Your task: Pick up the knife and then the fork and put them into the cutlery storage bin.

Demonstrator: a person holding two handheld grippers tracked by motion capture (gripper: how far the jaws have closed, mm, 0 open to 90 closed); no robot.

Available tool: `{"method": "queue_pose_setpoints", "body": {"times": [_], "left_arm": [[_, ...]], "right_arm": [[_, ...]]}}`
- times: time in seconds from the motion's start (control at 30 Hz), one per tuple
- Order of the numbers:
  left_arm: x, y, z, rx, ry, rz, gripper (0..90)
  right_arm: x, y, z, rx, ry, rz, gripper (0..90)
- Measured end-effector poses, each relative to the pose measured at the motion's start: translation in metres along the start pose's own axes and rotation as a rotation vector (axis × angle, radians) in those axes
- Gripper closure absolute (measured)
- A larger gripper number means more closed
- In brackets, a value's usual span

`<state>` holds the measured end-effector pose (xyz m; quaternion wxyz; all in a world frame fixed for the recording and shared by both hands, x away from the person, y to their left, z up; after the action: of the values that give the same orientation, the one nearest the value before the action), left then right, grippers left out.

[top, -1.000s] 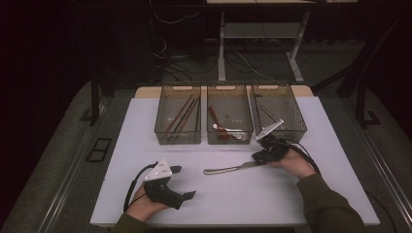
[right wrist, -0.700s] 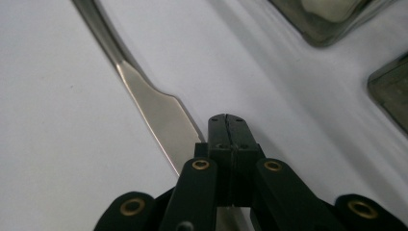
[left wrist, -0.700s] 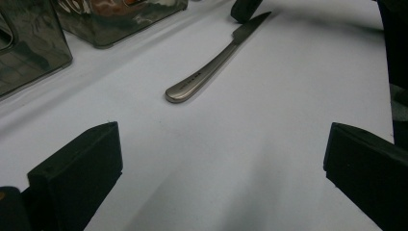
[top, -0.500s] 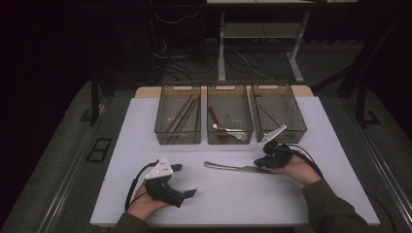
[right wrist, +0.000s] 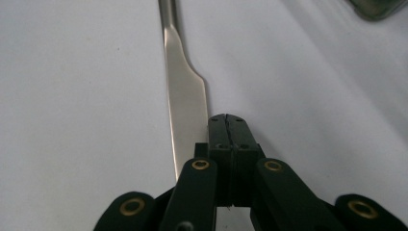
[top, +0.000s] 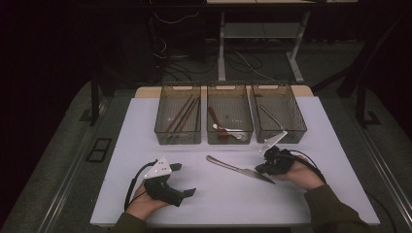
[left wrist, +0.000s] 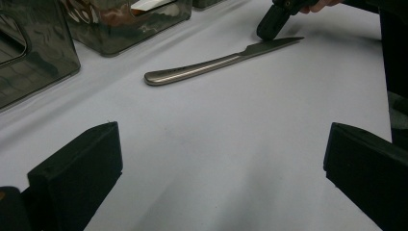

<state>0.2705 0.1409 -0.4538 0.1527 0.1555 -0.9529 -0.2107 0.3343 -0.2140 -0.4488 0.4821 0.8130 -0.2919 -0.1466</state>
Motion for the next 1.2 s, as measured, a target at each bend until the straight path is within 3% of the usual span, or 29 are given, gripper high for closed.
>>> {"method": "queue_pose_setpoints", "body": {"times": [0.2,0.33,0.5,0.77,0.93,1.1,1.2], "left_arm": [[0.000,-0.002,-0.001,-0.003,0.000,0.001,0.0],[0.000,-0.002,-0.001,-0.011,0.002,-0.001,0.0],[0.001,-0.002,0.001,-0.026,-0.001,0.003,0.0],[0.001,-0.002,0.000,-0.018,0.002,0.006,0.0],[0.002,-0.003,0.000,-0.020,-0.001,0.010,0.0],[0.002,-0.004,-0.002,-0.015,-0.004,0.015,0.0],[0.003,-0.004,-0.001,-0.018,-0.007,0.015,0.0]], "right_arm": [[0.008,0.008,0.001,0.073,-0.043,-0.038,70.4],[0.013,0.009,0.001,0.082,-0.069,-0.080,58.9],[0.013,0.011,-0.004,0.101,-0.092,-0.079,46.3],[0.006,0.013,-0.016,0.116,-0.073,-0.087,41.4],[-0.001,0.013,-0.025,0.107,-0.036,-0.083,38.8],[-0.007,0.012,-0.036,0.102,-0.009,-0.072,42.1],[-0.011,0.009,-0.043,0.089,0.037,-0.076,43.5]]}}
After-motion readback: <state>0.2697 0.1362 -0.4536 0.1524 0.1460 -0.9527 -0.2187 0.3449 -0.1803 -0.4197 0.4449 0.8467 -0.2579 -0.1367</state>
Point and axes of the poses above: each handheld gripper's, and its own axes: y roughly backward along the jaws, z roughly out of its underside, x roughly to its right, the point moved 2 cm from there along -y, roughly forward along the jaws, and after that the axes turned 10 degrees about z, right-handed, at the moved point
